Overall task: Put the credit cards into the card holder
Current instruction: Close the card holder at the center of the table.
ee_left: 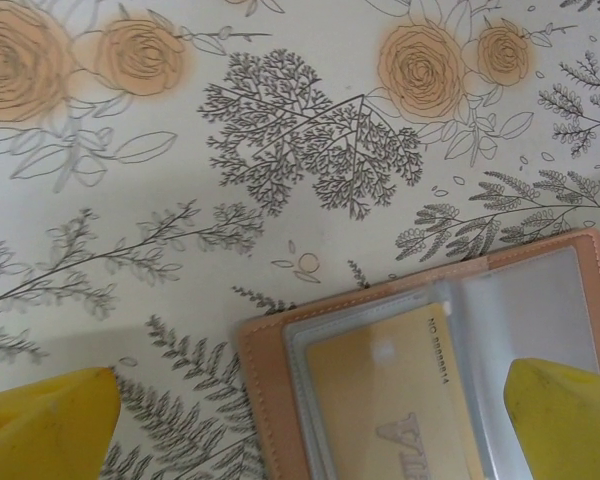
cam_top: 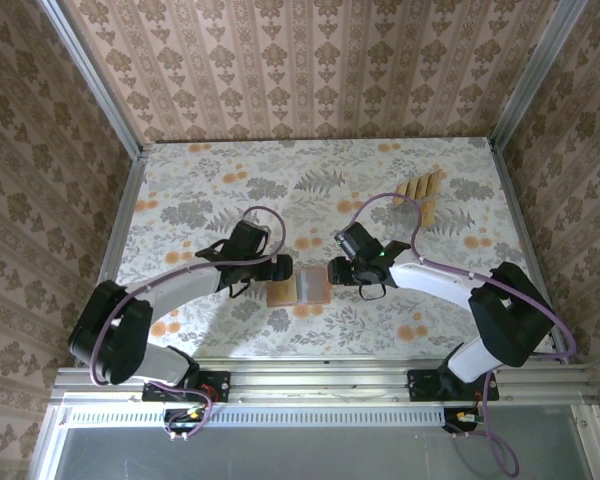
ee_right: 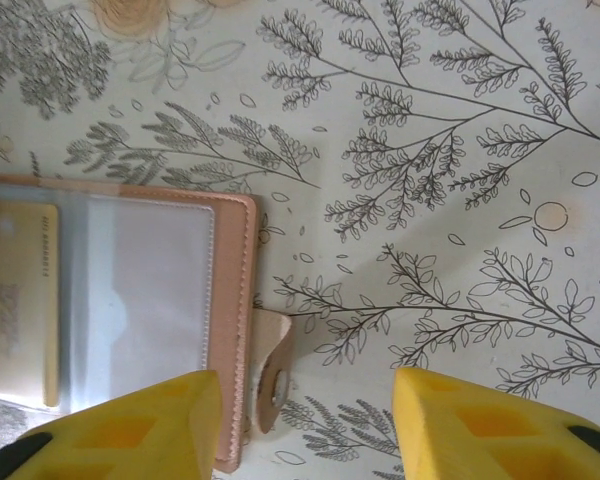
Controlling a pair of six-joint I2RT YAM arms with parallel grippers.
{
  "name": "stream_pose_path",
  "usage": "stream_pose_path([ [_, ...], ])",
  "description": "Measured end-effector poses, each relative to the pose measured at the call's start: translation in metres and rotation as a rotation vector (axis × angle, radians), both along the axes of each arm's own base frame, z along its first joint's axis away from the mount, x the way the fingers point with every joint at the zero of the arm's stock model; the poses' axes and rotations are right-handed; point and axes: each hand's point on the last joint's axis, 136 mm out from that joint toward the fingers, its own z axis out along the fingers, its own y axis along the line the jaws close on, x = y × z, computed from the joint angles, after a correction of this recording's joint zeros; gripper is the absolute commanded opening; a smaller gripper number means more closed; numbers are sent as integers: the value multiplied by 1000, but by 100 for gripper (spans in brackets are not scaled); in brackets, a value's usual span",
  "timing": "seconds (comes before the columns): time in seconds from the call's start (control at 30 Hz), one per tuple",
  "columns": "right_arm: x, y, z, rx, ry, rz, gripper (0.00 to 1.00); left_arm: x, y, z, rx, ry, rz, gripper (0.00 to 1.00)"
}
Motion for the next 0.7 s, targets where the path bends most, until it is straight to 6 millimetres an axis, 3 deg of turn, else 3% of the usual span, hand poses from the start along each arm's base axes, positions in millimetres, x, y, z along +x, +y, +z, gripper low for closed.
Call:
stream_pose_path([
  [0.33,-3,-3,-22,-7,30,-2,16,2,-23,-6,-56,0,-40,100],
  [0.7,-1,0,-22,21,23,0,10,6,-27,-12,-68,1,-34,100],
])
